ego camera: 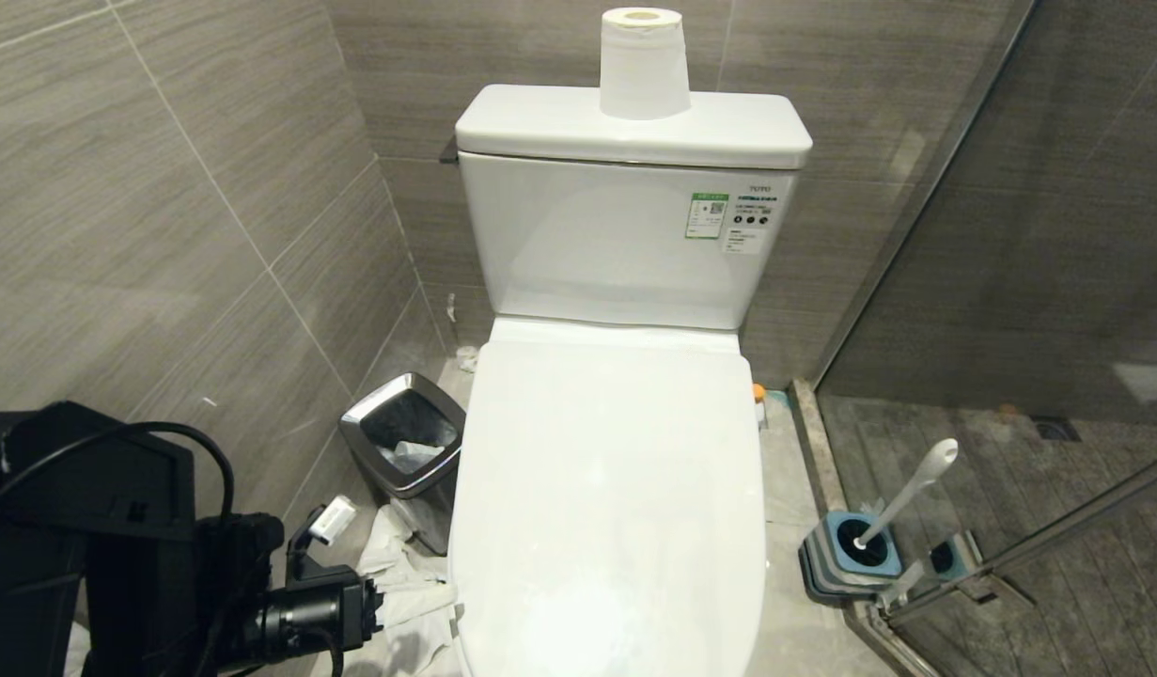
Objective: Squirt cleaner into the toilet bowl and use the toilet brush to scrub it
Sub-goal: Use the left hand to lift the toilet lid slightly
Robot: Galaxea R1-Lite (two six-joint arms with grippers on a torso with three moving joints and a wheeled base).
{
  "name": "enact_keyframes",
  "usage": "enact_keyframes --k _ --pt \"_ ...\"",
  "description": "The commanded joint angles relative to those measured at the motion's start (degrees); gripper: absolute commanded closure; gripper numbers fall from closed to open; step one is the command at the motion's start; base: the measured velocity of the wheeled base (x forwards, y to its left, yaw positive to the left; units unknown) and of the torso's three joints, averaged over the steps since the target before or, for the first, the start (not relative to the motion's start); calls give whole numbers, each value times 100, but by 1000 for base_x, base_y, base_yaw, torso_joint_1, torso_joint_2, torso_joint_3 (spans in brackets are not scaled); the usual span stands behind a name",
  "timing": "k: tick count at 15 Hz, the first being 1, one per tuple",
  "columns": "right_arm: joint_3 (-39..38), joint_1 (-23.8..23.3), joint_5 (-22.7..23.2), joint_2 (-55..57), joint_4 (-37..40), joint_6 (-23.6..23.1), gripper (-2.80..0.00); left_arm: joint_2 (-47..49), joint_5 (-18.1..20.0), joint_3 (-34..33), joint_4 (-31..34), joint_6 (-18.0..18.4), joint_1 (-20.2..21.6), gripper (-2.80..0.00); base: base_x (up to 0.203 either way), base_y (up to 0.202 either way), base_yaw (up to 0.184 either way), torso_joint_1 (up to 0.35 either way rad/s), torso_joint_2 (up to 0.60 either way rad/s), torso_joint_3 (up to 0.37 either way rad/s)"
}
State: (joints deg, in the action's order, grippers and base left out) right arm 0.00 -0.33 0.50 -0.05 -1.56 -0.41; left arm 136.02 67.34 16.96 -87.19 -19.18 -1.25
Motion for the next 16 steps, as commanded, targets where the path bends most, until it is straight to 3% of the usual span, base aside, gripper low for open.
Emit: enact_keyframes --k 1,6,14,16 --pt "-70 -2 3 -4 -2 -2 0 18 17 108 -48 -10 74 -280 0 0 0 5 5 -166" --pt "-70 -2 3 -4 -2 -2 0 -14 16 259 -48 -307 194 -280 0 0 0 -2 0 -32" --pt "-70 -2 3 -4 -2 6 0 -65 47 351 -48 -373 265 -280 0 0 0 2 2 -103" --pt "-70 -2 3 -4 -2 -2 0 -203 409 318 -48 -441 397 -280 0 0 0 0 0 0"
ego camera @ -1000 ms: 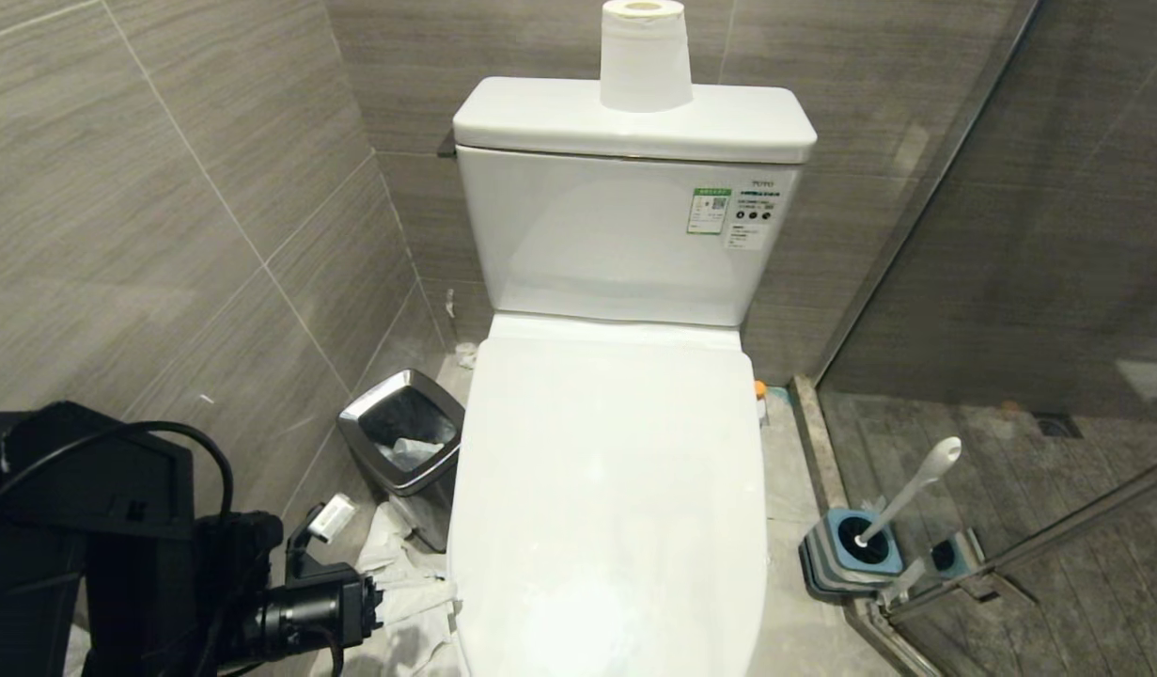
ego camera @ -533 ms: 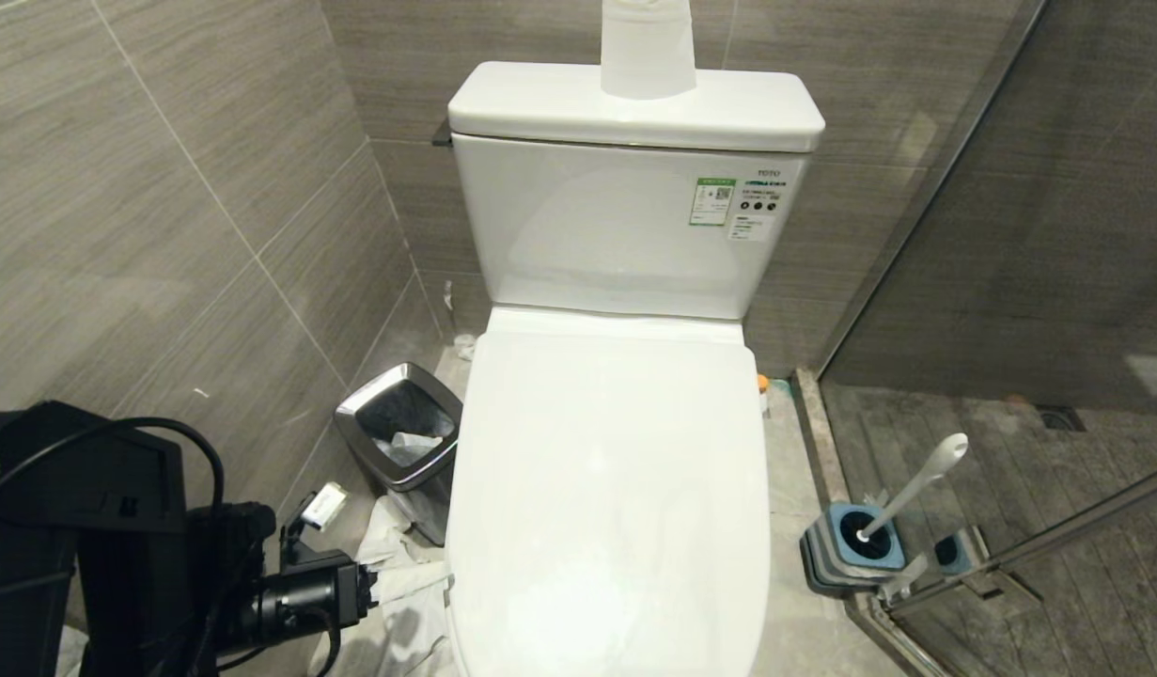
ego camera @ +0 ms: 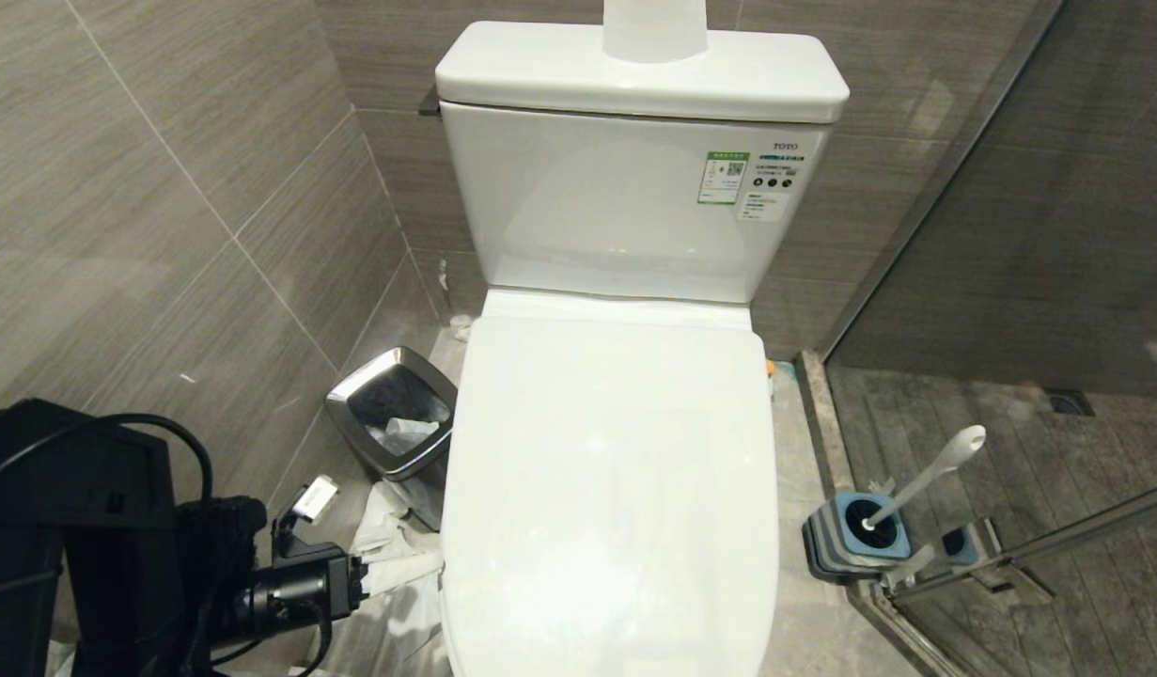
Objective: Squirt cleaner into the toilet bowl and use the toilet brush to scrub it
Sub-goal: Use the left hand to lift the toilet lid slightly
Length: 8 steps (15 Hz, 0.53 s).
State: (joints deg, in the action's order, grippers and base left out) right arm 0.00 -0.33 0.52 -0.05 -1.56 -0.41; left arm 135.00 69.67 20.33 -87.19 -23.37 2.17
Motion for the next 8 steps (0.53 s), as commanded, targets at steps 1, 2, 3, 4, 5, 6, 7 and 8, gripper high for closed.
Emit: enact_keyframes --k 1,2,3,4,5,6,7,8 --pt "-70 -2 1 -4 -2 -2 0 -228 478 -40 -48 -124 145 -280 0 0 0 0 0 0" --pt "-70 -2 1 -4 -2 0 0 -387 664 -63 -48 -292 217 -280 0 0 0 0 0 0" --pt "-70 -2 1 -4 -2 6 0 -550 724 -85 -48 -470 261 -280 0 0 0 0 0 0" --pt "-70 -2 1 -4 -2 -2 0 -692 740 -101 -48 -629 302 -280 0 0 0 0 0 0" --pt "-70 -2 1 -4 -2 -2 0 -850 752 -157 -48 -792 340 -280 0 0 0 0 0 0" --pt "-70 -2 1 -4 -2 -2 0 -1016 760 -263 -48 -1025 346 -280 0 0 0 0 0 0" --pt "-70 -2 1 -4 -2 -2 0 -1106 763 -352 -48 -1210 307 -280 0 0 0 0 0 0" --pt "-70 -2 1 -4 -2 -2 0 -1099 758 -368 -48 -1206 267 -280 0 0 0 0 0 0"
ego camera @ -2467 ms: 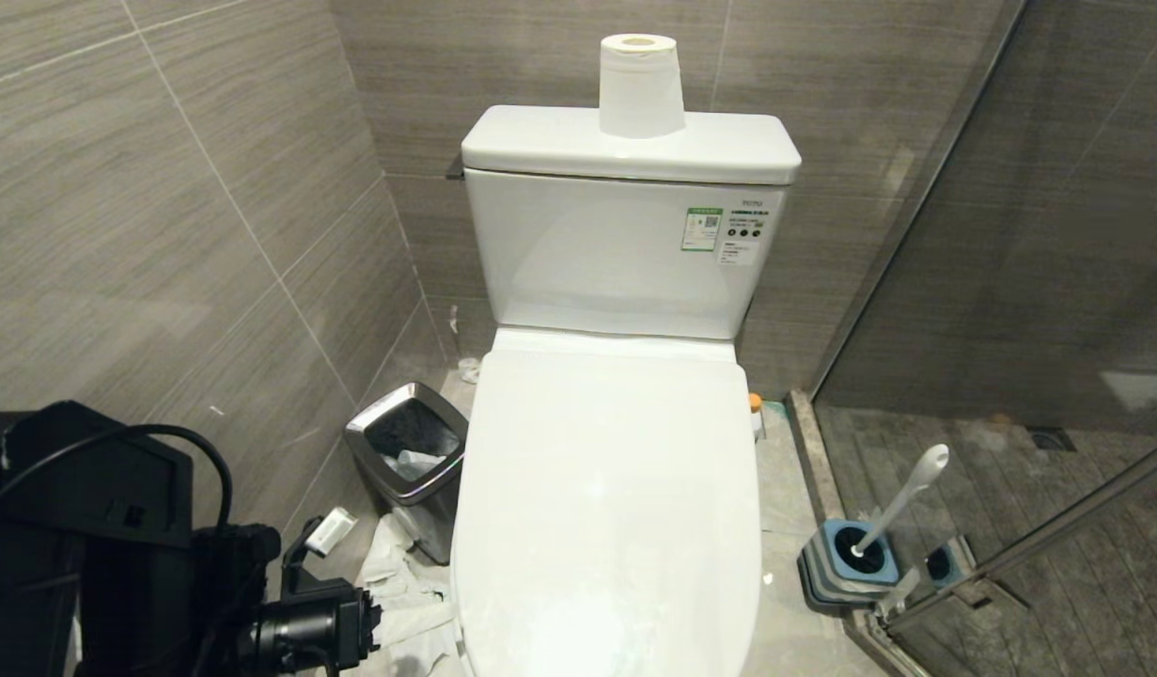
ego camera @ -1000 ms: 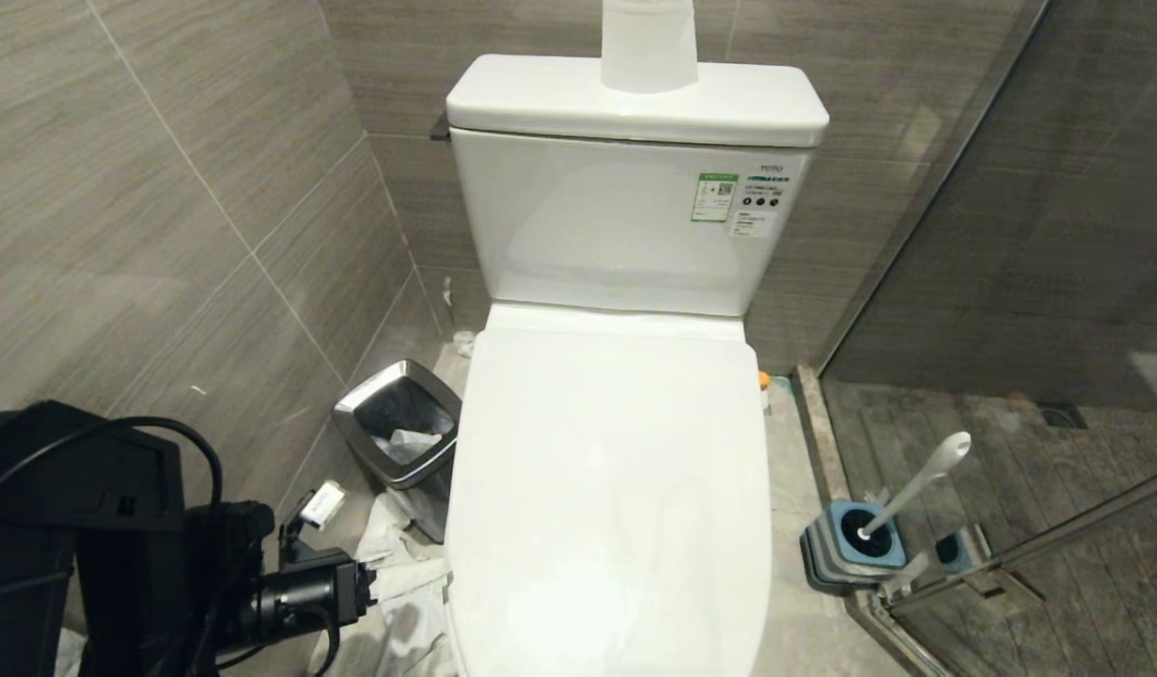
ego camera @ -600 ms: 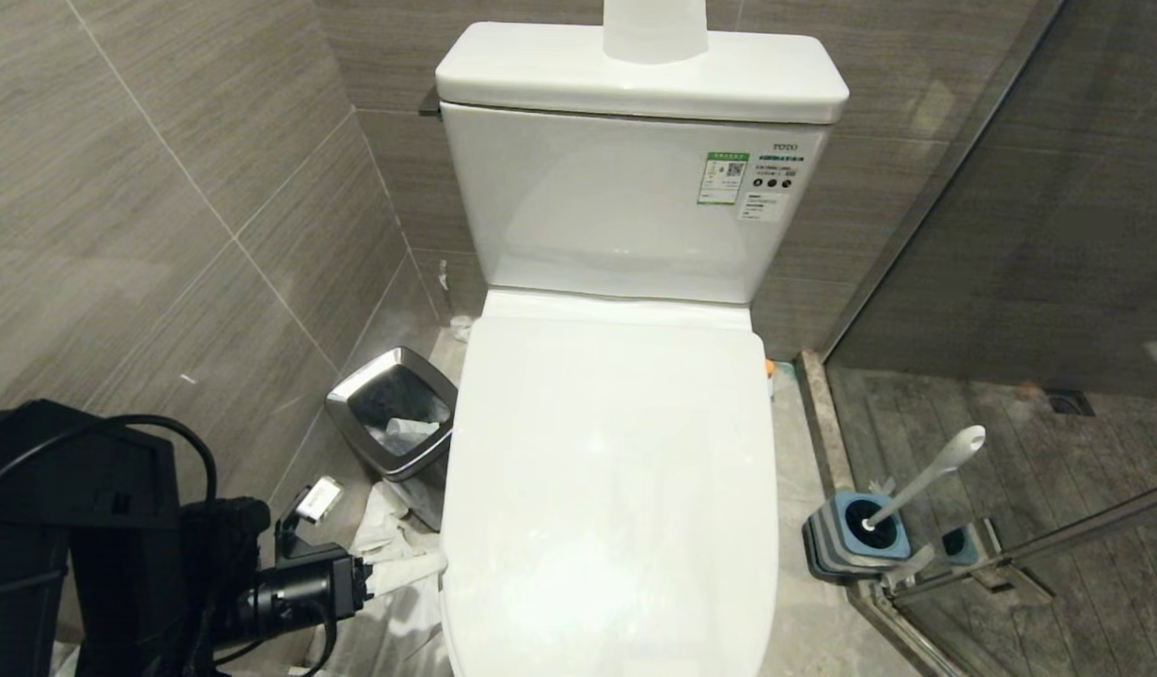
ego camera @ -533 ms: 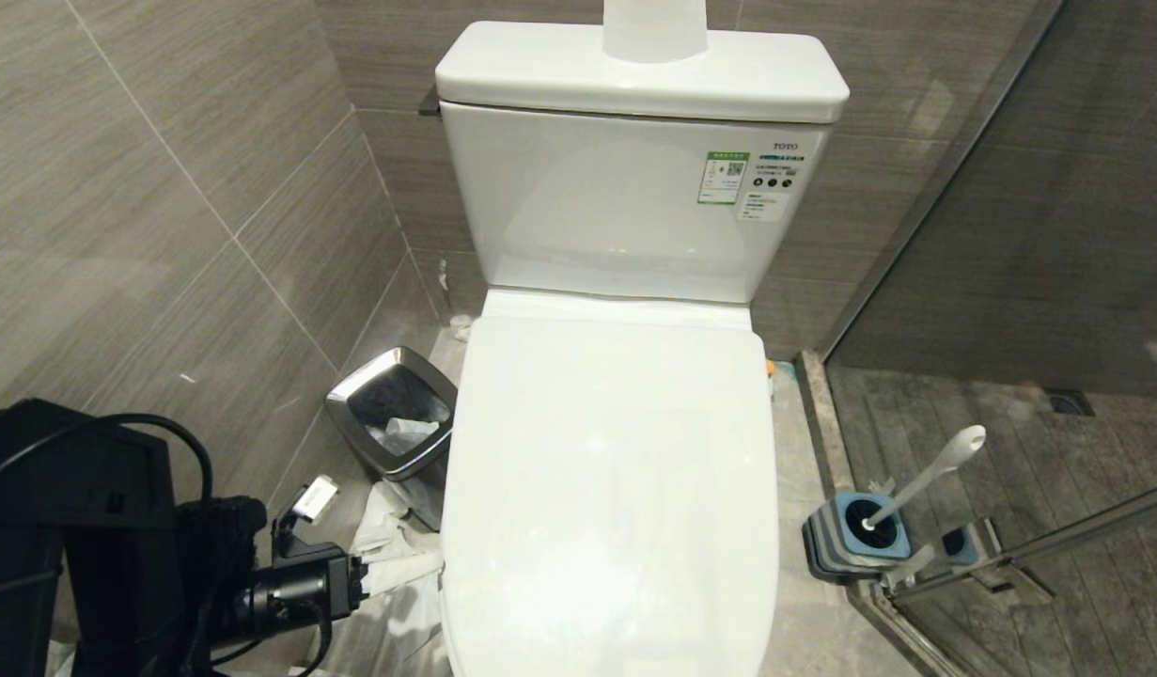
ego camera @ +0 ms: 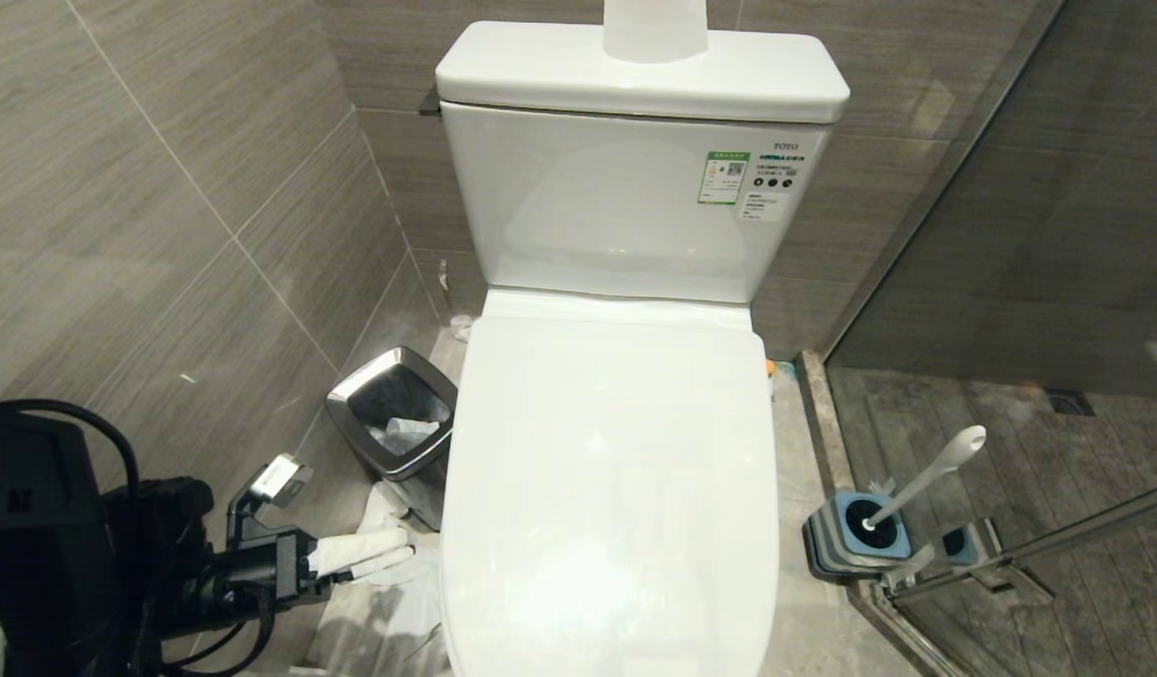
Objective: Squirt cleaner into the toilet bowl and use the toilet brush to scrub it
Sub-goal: Use the left hand to lift the toilet lid slightly
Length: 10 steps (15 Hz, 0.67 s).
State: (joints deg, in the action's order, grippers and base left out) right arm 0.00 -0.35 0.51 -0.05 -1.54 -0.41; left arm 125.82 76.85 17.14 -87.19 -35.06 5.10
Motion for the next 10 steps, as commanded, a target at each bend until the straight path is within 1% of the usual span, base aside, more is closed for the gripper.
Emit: enact_keyframes --k 1,8,9,10 --pt "-70 0 2 -4 -5 2 0 -186 41 -75 -48 -36 -26 -280 0 0 0 0 0 0" --pt "-70 0 2 -4 -5 -3 0 -239 52 -352 -48 53 -172 -280 0 0 0 0 0 0" --pt "-70 0 2 -4 -5 -3 0 -261 44 -470 -48 108 -194 -280 0 0 0 0 0 0" --pt "-70 0 2 -4 -5 -3 0 -231 24 -582 -48 270 -250 -280 0 0 0 0 0 0"
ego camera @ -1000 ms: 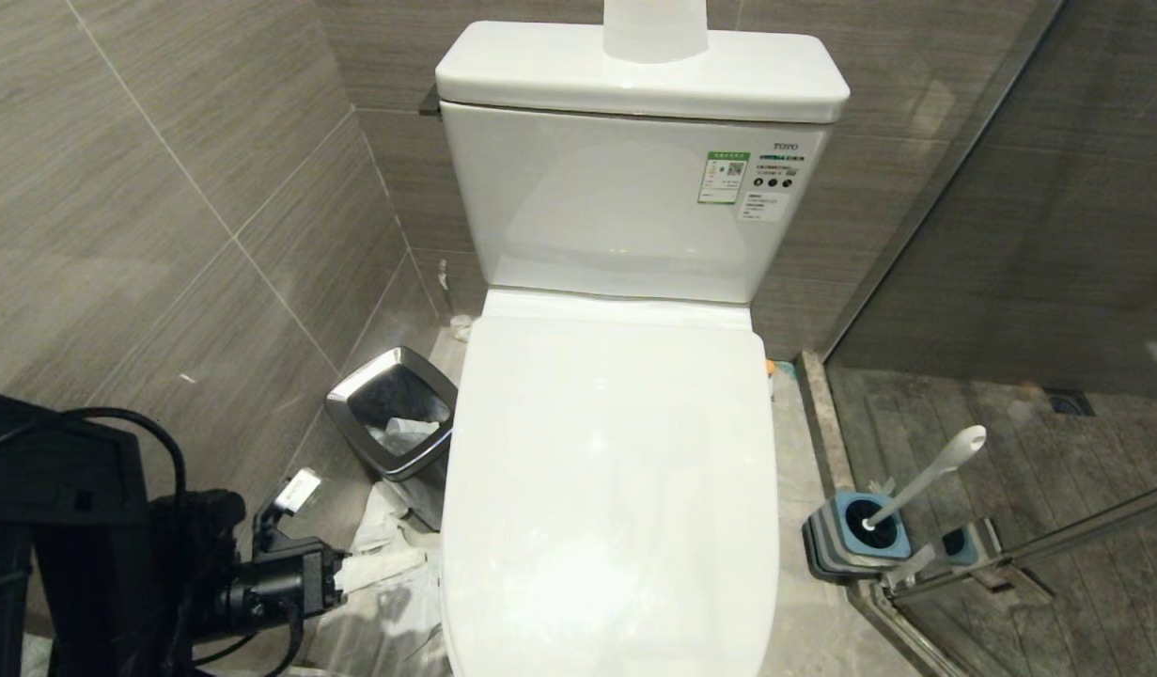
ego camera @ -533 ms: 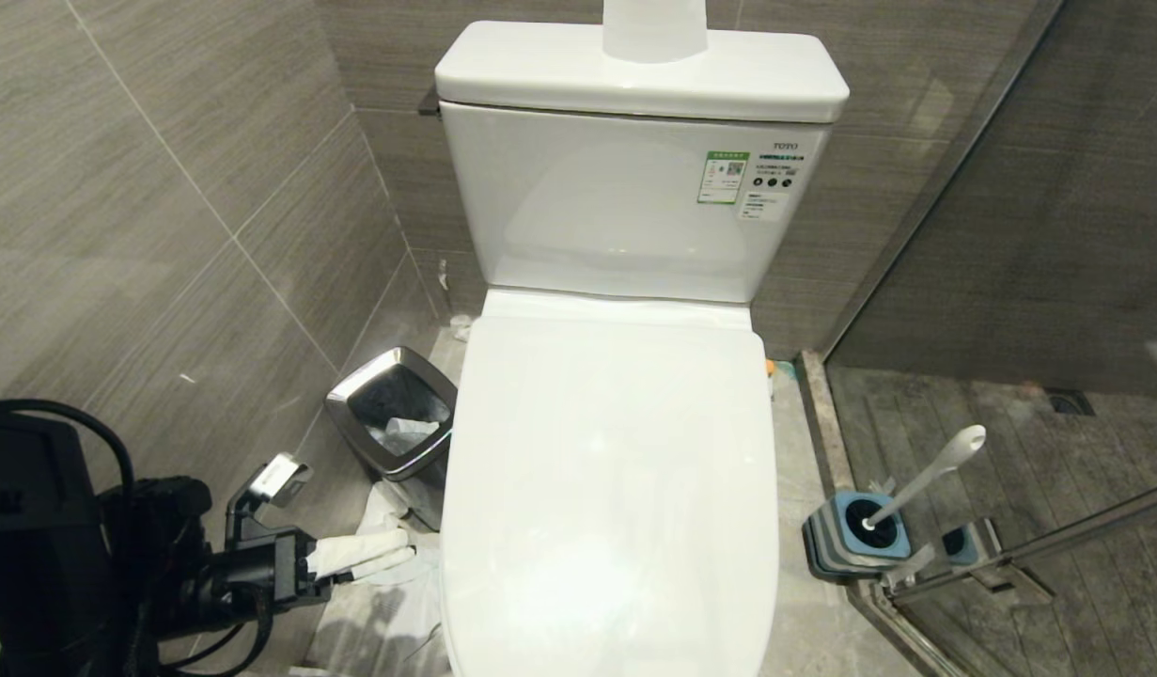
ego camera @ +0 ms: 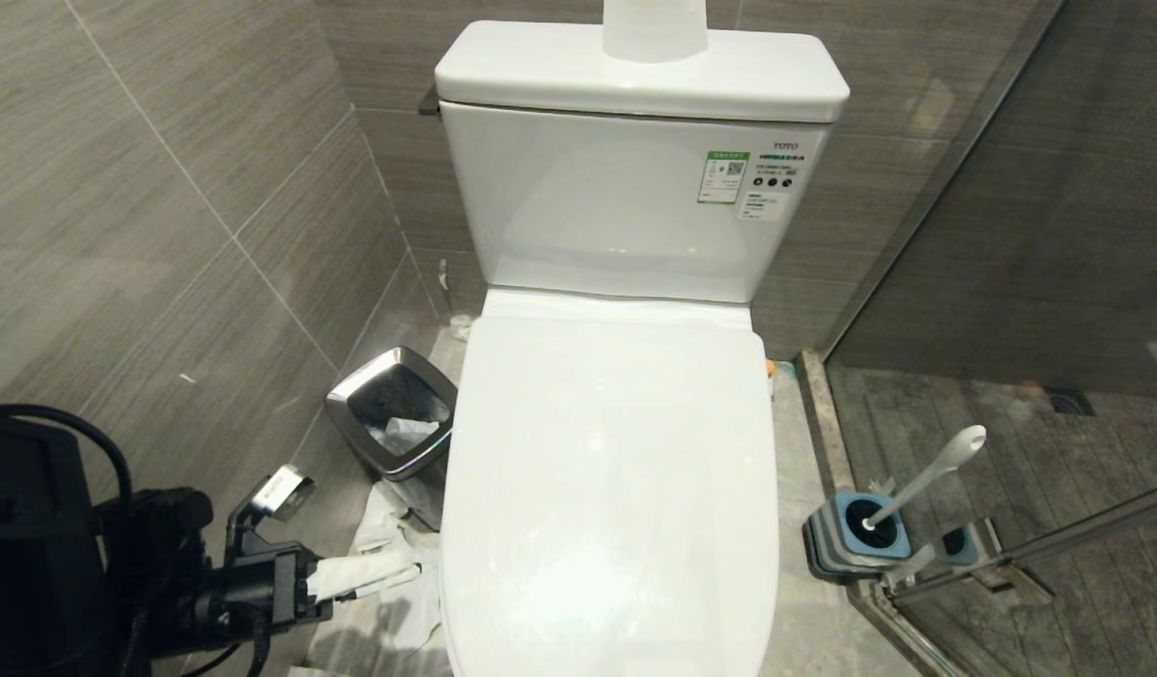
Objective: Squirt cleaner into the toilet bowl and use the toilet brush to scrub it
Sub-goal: Use the left hand to lift the toilet lid slightly
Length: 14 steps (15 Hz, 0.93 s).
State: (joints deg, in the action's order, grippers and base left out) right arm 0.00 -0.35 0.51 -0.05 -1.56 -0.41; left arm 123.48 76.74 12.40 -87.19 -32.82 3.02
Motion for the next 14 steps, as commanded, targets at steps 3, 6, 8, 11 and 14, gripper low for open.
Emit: enact_keyframes --k 3,6,8,11,14 --pt "-70 0 2 -4 -3 6 0 216 -119 -360 -48 680 -196 -280 0 0 0 0 0 0" --pt "-70 0 2 -4 -3 -2 0 308 -151 -502 -48 962 -312 -280 0 0 0 0 0 0" --pt "-70 0 2 -4 -3 0 0 335 -142 -493 -48 970 -336 -280 0 0 0 0 0 0" --pt "-70 0 2 -4 -3 -2 0 391 -237 -477 -48 1062 -394 -280 0 0 0 0 0 0" --pt "-70 0 2 -4 -3 -2 0 577 -458 -465 -48 1403 -553 -280 0 0 0 0 0 0"
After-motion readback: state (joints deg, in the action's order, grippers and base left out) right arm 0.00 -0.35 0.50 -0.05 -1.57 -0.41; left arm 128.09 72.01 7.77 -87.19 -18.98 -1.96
